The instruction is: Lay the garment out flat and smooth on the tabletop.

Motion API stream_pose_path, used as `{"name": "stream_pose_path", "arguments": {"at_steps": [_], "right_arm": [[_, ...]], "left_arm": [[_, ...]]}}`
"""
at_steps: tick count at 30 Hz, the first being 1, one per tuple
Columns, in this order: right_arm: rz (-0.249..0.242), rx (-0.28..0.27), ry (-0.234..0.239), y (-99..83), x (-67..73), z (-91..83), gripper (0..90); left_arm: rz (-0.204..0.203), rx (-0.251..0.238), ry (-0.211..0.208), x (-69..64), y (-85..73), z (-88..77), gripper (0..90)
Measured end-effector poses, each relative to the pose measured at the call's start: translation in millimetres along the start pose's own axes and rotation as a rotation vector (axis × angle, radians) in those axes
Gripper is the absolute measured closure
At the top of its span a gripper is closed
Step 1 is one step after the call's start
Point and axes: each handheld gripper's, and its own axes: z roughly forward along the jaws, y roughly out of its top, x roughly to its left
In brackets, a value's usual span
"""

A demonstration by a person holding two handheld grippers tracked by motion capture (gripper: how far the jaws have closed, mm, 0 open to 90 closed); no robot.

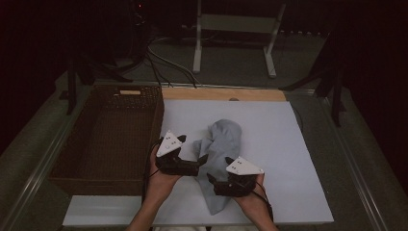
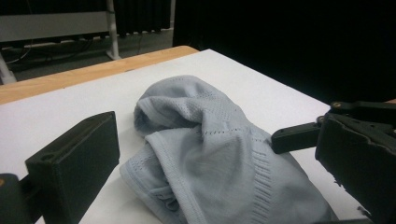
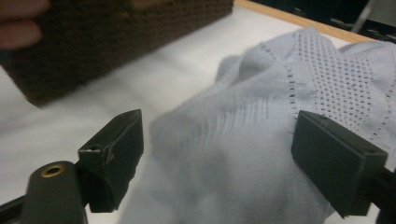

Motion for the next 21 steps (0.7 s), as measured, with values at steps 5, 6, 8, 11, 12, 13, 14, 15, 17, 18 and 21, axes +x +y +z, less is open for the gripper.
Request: {"name": "stream_pose_path", "arguments": {"at_steps": [5, 6, 8, 11, 12, 13, 14, 15, 17, 18, 21], "right_arm": [[0.001, 0.065, -0.052, -4.5, -7.4, 8.8, 29.4], [-0.008, 0.076, -0.069, -5.1, -8.7, 9.4, 35.6], [-0.016, 0.084, -0.09, -5.8, -11.5, 9.1, 42.6], [-0.003, 0.095, -0.102, -5.8, -15.8, 6.6, 53.7], [-0.001, 0.102, -0.101, -6.2, -16.9, 6.1, 58.9], [-0.005, 0.112, -0.097, -6.9, -17.5, 6.1, 63.3], [-0.013, 0.124, -0.098, -7.8, -17.8, 6.2, 66.7], [-0.021, 0.131, -0.104, -8.5, -18.0, 6.2, 72.0], [-0.016, 0.133, -0.107, -9.1, -19.5, 4.7, 80.5], [-0.014, 0.129, -0.11, -8.7, -20.4, 3.6, 86.7], [-0.003, 0.114, -0.121, -6.3, -23.4, -2.6, 88.5]], "left_arm": [[0.0, 0.003, -0.001, -0.2, -0.5, 0.7, 1.3], [-0.001, 0.004, -0.001, -0.2, -0.7, 1.0, 1.4], [-0.002, 0.006, -0.002, -0.2, -1.2, 1.4, 1.3], [-0.001, 0.007, -0.003, -0.7, -1.3, 1.7, 1.4], [-0.001, 0.006, -0.004, -0.9, -1.3, 1.8, 1.3], [0.0, 0.006, -0.004, -1.1, -1.3, 1.9, 1.3], [0.0, 0.007, -0.004, -1.2, -1.3, 1.9, 1.4], [0.0, 0.008, -0.004, -1.3, -1.4, 2.0, 1.3], [0.0, 0.007, -0.004, -1.3, -1.4, 1.8, 1.4], [-0.001, 0.005, -0.004, -1.2, -1.4, 1.7, 1.3], [-0.002, 0.005, -0.003, -0.6, -1.4, 1.2, 1.4]]}}
